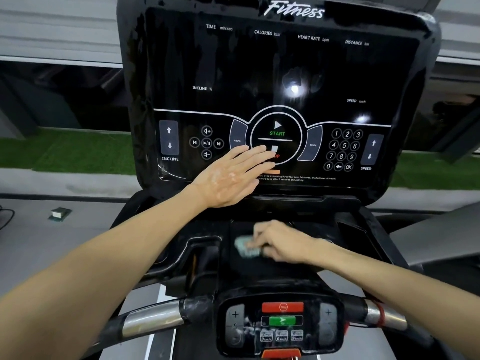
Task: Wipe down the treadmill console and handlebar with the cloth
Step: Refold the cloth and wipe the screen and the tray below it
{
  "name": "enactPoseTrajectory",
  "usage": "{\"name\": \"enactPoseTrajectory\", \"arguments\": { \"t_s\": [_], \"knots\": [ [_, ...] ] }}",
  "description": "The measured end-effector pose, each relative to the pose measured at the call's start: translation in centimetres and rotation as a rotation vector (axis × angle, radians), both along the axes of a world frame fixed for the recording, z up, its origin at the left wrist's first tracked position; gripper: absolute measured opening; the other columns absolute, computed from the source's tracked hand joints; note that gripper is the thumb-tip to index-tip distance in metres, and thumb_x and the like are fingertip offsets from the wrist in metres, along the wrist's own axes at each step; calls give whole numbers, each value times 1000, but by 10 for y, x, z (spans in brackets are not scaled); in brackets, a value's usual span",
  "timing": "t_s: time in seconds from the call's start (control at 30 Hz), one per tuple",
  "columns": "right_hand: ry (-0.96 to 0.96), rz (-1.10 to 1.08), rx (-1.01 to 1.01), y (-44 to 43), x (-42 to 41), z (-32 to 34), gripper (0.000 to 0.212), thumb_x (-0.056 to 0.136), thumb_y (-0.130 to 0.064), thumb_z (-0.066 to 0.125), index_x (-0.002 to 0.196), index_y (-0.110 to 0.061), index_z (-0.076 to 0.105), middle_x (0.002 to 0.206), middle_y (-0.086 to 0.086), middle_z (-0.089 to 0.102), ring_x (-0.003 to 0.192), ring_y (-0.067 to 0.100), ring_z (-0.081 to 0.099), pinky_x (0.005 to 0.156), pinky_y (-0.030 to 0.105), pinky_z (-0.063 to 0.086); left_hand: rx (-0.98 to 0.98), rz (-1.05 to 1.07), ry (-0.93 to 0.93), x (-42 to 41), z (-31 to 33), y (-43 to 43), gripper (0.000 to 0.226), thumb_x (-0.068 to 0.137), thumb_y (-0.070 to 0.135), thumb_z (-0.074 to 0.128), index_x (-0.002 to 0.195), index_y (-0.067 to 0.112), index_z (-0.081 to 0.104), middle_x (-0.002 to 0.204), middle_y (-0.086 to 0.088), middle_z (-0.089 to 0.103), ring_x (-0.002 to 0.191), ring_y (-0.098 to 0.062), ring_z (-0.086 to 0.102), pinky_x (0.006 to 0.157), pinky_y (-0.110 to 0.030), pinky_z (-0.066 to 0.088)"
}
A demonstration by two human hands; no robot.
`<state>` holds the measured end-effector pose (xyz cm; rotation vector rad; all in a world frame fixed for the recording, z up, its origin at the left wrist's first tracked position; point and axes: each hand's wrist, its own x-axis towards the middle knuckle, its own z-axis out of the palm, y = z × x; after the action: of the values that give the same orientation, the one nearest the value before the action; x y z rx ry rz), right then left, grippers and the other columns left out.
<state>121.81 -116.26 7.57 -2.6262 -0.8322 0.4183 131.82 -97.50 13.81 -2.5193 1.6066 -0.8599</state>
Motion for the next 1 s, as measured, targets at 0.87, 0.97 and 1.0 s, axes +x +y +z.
{"name": "enactPoseTrajectory", "arguments": {
  "t_s": [0.87, 0.97, 1.0],
  "knots": [
    [203, -36, 36, -61, -44, 14, 44, 87, 5, 56, 116, -25, 71, 102, -18, 59, 88, -1, 60, 76, 11, 44, -40, -19, 10, 0, -1, 1, 47, 99, 26, 42, 141, 6, 46, 154, -11, 39, 143, -27, 35, 116, -44, 30],
    [204, -36, -8, -58, -33, 16, 45, 82, 5, 58, 111, -25, 73, 104, -16, 65, 91, -4, 60, 78, 20, 51, -31, -10, 10, 0, -1, 1, 47, 99, 27, 40, 141, 6, 45, 154, -11, 39, 143, -27, 35, 117, -43, 28],
    [161, -73, -34, -58, -31, 14, 44, 82, 2, 57, 113, -25, 72, 106, -13, 65, 91, -1, 61, 78, 23, 52, -31, -9, 11, 0, -1, 1, 48, 99, 28, 39, 141, 6, 45, 154, -11, 39, 143, -27, 35, 117, -43, 28]
  ]
}}
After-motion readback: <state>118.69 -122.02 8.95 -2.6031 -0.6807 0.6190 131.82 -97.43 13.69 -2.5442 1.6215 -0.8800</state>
